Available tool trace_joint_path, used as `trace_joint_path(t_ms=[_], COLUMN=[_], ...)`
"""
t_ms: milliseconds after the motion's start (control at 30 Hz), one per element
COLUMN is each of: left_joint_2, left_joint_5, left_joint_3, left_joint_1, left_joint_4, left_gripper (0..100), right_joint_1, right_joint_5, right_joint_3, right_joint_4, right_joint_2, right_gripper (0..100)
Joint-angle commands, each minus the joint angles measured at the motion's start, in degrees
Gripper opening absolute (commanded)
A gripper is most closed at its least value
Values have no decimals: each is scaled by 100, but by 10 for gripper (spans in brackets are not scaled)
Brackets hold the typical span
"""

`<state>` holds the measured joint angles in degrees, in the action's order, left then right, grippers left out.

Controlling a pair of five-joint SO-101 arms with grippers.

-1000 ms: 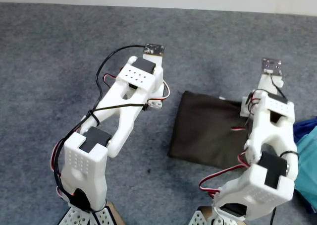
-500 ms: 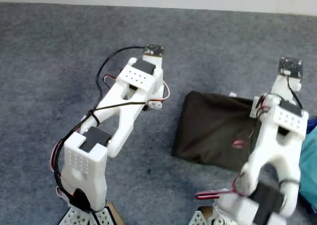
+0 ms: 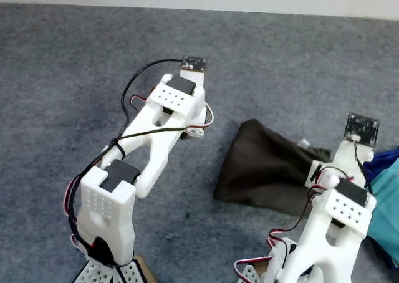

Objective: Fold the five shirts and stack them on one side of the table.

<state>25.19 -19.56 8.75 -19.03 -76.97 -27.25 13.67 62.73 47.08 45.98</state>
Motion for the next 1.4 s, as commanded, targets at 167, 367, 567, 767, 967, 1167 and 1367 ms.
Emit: trace_joint_path(t_ms=[167,367,567,767,967,1167,1367], left_joint_2=[-330,-330,-330,-330,-330,-330,-330], left_joint_5=[53,53,62,62,62,62,62], left_joint_3=[31,31,31,31,31,31,31], left_joint_1=[-48,-48,-48,-48,-48,-48,-48], left_joint_4=[62,62,62,62,62,62,62], left_gripper=[9,9,10,10,10,10,10], right_joint_1=[-101,127,251,251,295,470,505], right_joint_5=[-281,-501,-229,-229,-211,-237,-387], right_joint_3=[-180,-541,-312,145,549,919,734], right_joint_4=[-699,-796,-48,-48,-453,-884,-963], right_joint_2=[215,215,215,215,207,198,-593], right_gripper=[132,134,138,258,264,263,263])
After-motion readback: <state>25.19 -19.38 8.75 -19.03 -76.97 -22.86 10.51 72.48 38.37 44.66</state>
